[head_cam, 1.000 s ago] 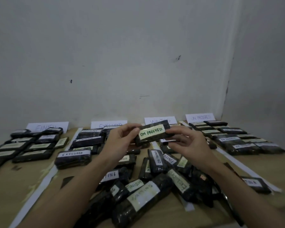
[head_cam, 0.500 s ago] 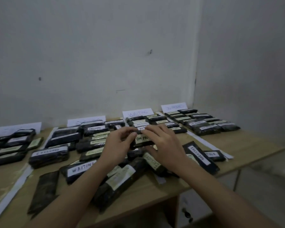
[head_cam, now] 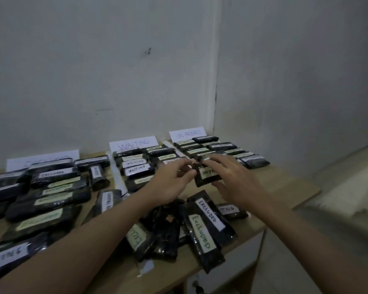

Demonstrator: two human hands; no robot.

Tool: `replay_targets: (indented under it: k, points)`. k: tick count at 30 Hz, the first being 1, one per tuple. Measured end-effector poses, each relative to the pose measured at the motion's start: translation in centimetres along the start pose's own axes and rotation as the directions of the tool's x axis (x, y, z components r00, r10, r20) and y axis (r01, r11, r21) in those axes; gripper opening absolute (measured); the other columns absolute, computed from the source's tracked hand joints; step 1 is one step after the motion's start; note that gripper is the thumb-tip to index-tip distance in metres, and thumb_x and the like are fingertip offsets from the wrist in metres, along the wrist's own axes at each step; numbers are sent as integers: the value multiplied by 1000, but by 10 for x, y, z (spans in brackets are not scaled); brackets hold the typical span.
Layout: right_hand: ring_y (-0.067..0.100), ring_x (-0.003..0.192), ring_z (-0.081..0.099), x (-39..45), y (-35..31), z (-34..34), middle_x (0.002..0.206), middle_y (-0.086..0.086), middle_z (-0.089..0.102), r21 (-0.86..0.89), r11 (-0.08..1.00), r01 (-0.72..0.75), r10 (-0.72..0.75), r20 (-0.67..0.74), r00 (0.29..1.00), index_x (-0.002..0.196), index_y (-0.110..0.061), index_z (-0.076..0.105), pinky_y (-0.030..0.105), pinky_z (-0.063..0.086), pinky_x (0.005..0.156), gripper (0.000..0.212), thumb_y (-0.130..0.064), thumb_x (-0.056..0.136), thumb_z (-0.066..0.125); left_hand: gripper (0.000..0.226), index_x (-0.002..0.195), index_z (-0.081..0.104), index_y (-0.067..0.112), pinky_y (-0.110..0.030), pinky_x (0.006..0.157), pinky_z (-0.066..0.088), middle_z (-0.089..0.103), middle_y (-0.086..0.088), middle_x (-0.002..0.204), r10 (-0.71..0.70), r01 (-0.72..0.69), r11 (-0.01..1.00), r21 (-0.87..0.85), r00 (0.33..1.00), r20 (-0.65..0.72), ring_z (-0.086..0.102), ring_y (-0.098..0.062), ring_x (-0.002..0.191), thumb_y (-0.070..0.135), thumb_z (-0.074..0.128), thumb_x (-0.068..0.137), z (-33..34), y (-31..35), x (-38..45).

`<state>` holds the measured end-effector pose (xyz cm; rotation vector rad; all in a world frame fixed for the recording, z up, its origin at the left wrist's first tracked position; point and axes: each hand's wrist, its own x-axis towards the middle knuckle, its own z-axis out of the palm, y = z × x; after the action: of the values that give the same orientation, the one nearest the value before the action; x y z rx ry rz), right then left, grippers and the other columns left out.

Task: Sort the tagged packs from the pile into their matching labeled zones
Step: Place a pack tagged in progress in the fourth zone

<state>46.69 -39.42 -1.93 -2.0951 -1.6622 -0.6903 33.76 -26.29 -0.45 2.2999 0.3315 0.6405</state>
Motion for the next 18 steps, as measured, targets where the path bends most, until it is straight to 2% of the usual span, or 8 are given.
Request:
replay_targets:
  k: [3,7,12,18]
  points:
    - [22,123,44,-1,52,4,134,2,48,-31,995,-92,94,65,993,132,-16,48,37,45,96,52,-10,83,63,32,124,54,13,-23,92,45,62,-1,119,52,-73,981,179,991,122,56,-14,110,25,48,95,21,4,27]
    - [19,128,38,-4,125,14,141,-1,40,-138,971,-196,222,210,952,137,-20,41,30,37,97,54,-13,85,55,33,121,55,9,-28,92,40,59,-4,122,106,-206,922,328,949,297,53,-19,113,28,44,96,54,13,61]
    - [18,131,33,-9,188,33,145,-5,34,-221,936,-275,341,367,866,141,-27,36,33,40,98,58,-18,87,56,42,135,42,13,-34,105,35,45,-5,138,91,-325,844,426,870,484,41,-19,127,33,38,98,98,20,99]
    - [20,126,34,-11,220,52,143,-5,39,-302,909,-285,395,416,819,136,-28,42,33,38,98,56,-21,81,52,42,134,41,14,-39,101,38,46,-5,135,98,-378,829,413,824,558,45,-20,121,35,35,98,121,16,123]
